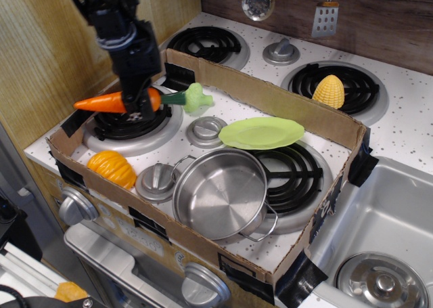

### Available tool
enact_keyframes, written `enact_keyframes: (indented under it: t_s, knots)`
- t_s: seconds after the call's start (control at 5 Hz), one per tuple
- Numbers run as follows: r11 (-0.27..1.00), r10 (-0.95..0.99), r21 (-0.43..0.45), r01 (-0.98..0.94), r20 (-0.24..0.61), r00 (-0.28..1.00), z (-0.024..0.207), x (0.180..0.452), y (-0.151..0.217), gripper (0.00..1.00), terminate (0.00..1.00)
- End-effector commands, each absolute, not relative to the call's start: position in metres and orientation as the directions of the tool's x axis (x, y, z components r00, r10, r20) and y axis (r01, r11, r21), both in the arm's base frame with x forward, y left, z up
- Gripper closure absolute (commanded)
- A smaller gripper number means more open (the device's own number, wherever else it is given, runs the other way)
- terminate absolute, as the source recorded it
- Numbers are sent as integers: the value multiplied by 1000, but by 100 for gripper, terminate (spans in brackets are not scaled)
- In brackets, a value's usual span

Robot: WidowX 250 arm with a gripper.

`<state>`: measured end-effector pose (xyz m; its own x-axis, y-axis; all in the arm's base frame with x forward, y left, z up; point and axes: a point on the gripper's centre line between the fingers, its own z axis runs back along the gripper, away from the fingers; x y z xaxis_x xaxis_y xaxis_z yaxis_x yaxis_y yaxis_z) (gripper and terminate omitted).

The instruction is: Take carrot off plate

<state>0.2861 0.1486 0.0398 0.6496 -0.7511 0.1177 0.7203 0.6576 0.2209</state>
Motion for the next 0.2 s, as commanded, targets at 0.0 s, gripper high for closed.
enact_keyframes:
  t_s: [0.0]
  knots:
    - [656,-753,280,701,177,634,33,283,164,100,100]
